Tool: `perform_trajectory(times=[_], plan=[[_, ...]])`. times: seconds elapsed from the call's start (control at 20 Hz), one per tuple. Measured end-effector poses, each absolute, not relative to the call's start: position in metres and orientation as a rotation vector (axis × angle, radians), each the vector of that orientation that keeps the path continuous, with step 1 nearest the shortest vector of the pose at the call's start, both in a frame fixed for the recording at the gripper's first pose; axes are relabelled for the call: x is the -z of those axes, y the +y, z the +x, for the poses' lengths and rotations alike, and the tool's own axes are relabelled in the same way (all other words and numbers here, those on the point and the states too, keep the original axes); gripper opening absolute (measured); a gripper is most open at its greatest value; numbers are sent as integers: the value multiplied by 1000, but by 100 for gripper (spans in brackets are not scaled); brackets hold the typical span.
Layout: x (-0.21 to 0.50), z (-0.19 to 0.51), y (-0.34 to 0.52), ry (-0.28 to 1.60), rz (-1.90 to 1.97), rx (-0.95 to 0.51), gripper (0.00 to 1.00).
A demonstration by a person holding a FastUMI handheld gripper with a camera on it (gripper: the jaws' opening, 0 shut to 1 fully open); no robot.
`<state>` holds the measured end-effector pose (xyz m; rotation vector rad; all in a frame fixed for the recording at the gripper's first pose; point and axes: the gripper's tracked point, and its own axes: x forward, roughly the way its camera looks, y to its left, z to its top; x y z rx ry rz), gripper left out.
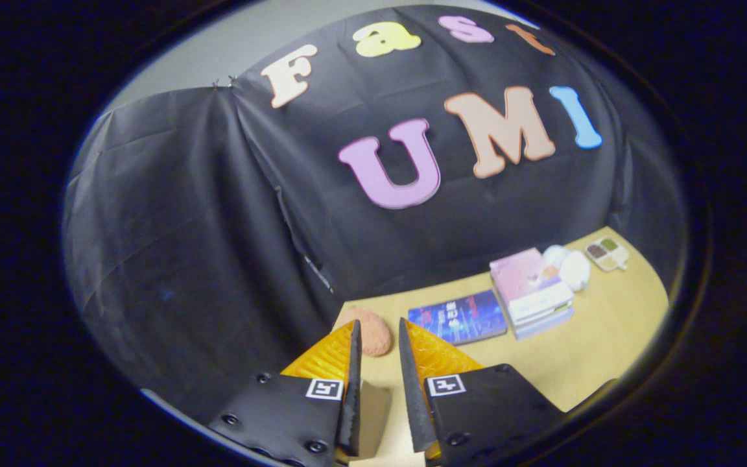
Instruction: Open the storage box then place both shoes into the box .Put the left shoe in first, then the right shoe, with the right side of both shoes facing outward in a uniform manner.
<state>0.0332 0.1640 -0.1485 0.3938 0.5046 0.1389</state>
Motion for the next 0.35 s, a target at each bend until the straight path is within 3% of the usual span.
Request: perform_trajectory(times=[0.35], plan=[[55, 51, 100, 231, 194, -79, 32]])
